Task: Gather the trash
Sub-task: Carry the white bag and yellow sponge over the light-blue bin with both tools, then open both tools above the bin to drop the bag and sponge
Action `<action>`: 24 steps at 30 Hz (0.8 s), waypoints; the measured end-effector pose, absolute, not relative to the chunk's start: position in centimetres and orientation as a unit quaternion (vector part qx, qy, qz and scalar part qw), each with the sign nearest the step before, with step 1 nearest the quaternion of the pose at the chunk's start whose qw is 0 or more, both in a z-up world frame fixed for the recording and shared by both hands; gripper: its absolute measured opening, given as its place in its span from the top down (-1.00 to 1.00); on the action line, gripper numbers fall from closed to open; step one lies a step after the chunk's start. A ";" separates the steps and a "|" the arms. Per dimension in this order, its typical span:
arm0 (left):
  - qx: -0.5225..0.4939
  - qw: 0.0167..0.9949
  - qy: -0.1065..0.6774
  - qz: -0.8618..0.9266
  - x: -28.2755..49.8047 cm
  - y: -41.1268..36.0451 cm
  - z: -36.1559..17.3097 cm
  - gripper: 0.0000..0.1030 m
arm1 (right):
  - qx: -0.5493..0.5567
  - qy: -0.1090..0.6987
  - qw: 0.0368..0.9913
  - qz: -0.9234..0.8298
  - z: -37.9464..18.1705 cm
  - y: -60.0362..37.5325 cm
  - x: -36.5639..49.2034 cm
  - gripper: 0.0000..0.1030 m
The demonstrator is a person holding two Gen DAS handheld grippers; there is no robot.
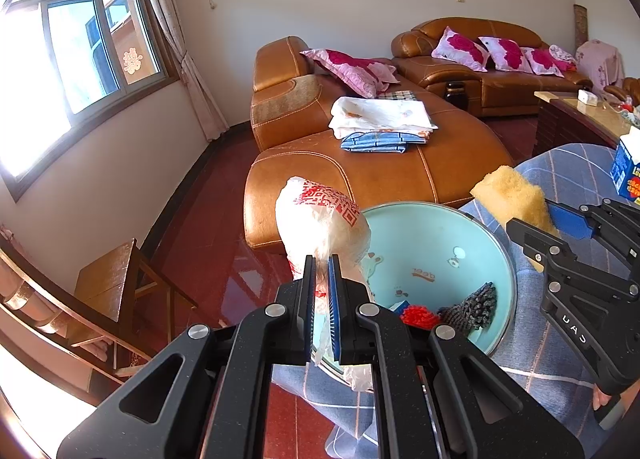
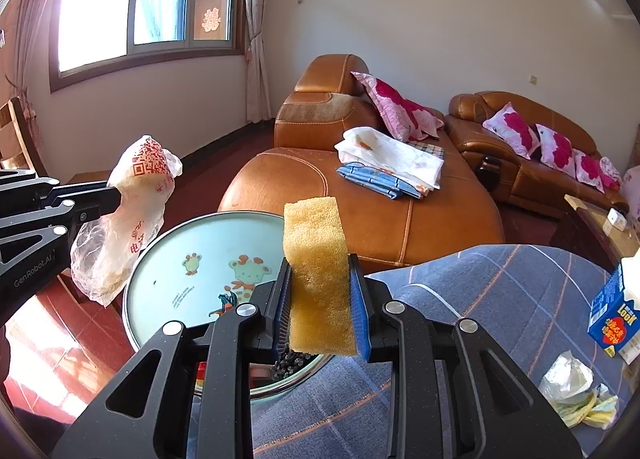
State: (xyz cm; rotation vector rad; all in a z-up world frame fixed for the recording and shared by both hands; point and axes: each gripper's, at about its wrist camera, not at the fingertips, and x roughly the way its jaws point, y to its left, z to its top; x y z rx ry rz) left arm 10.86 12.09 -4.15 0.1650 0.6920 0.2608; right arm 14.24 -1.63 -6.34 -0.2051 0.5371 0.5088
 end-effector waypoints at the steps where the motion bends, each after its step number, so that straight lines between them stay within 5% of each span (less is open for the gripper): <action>1: 0.081 0.929 0.338 0.127 10.9 12.0 -4.2 0.88 | -0.101 0.263 0.927 0.249 -6.4 -1.6 14.2 0.47; 24: 0.078 0.929 0.341 0.118 11.1 11.9 -4.9 0.79 | -0.112 0.261 0.924 0.255 -6.5 -1.0 13.6 0.46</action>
